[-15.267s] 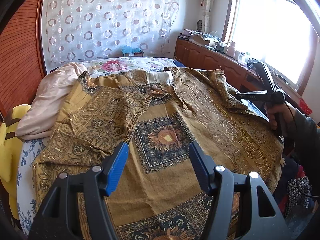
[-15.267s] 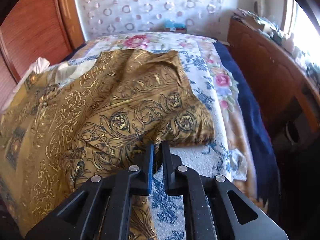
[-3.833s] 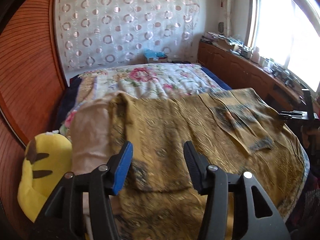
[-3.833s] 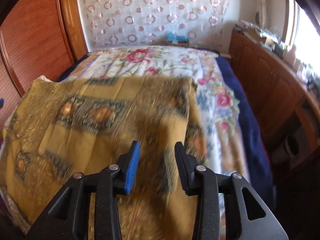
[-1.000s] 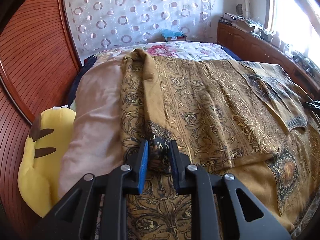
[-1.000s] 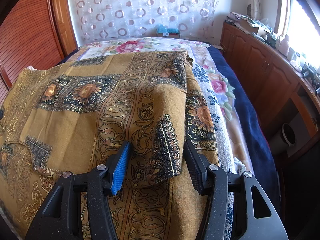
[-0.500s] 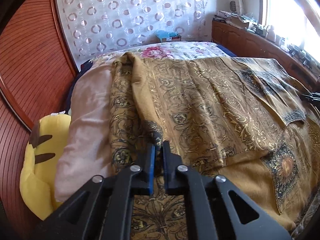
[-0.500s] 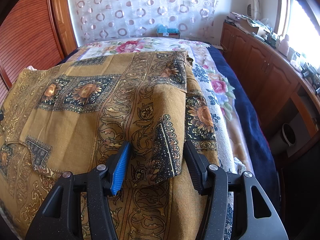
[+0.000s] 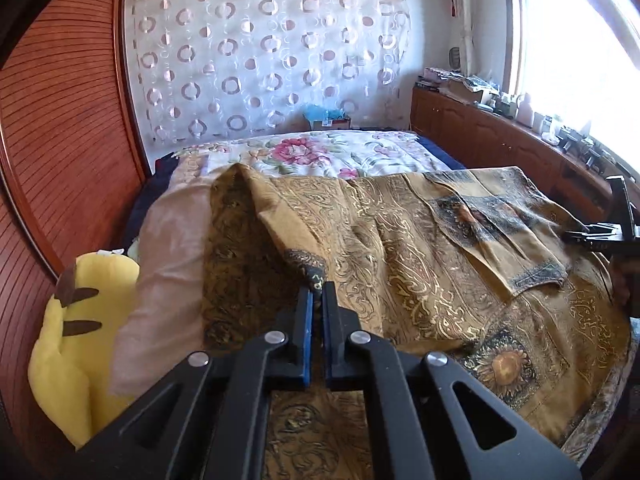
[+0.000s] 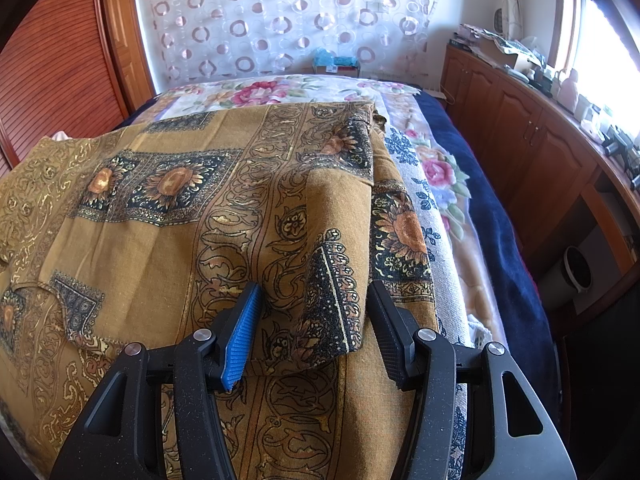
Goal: Fold small clothes
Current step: 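Grasp the shirt edge with the left gripper while the right gripper grasps it too, then fold the held shirt edge over the shirt body with both grippers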
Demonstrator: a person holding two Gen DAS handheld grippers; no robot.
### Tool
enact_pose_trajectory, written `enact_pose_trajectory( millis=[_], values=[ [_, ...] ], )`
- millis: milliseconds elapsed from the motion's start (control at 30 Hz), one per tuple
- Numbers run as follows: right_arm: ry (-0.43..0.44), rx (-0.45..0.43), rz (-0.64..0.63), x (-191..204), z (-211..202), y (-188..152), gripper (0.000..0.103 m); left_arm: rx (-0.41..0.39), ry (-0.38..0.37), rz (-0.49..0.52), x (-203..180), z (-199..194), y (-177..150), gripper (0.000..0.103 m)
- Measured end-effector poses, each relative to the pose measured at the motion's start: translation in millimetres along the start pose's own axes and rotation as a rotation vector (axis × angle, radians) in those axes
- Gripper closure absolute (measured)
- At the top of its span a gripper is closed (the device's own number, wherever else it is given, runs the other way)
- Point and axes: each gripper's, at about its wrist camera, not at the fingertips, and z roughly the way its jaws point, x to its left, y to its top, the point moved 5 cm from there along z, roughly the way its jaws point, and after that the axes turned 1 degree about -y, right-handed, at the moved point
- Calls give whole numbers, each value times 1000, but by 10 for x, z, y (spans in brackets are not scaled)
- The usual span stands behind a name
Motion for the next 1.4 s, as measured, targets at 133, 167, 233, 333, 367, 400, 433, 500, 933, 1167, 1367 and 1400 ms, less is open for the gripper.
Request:
enact_pose_trajectory(
  millis=[133, 167, 233, 333, 367, 400, 433, 500, 933, 1167, 1367, 1400],
  values=[
    [-5, -2, -1, -1, -6, -5, 48, -7, 3, -16, 10, -7, -67, 102],
    [-8, -2, -1, -1, -7, -7, 48, -14, 2, -29, 23, -26, -68, 102],
    [-13, -2, 9, -20, -13, -13, 48, -28, -1, -36, 13, -60, -69, 102],
    [23, -7, -3, 30, -36, 7, 94, -48, -14, -42, 2, -140, -28, 102],
    [31, -4, -6, 54, -39, 25, 96, -55, -22, -45, -4, -177, -8, 102],
    [12, -18, -6, 69, -61, 52, 98, -62, -26, -48, -5, -208, 7, 102],
    [21, -38, -1, 96, -104, 83, 100, -73, -32, -52, -10, -260, 31, 102],
    [34, -72, 2, 136, -208, 137, 100, -92, -49, -48, -27, -366, 68, 102],
    [160, -240, 2, 117, -1210, 102, 101, -151, -84, -16, -17, -1001, 13, 102],
    [180, -209, -3, 103, -1430, -349, 101, -78, -67, -1, 19, -1072, -427, 102],
    [185, -219, 30, 16, -1612, -445, 101, -76, -68, -36, 106, -1179, -564, 102],
    [185, -229, 30, 12, -1671, -435, 101, -76, -62, -27, 100, -1212, -560, 102]
  ],
)
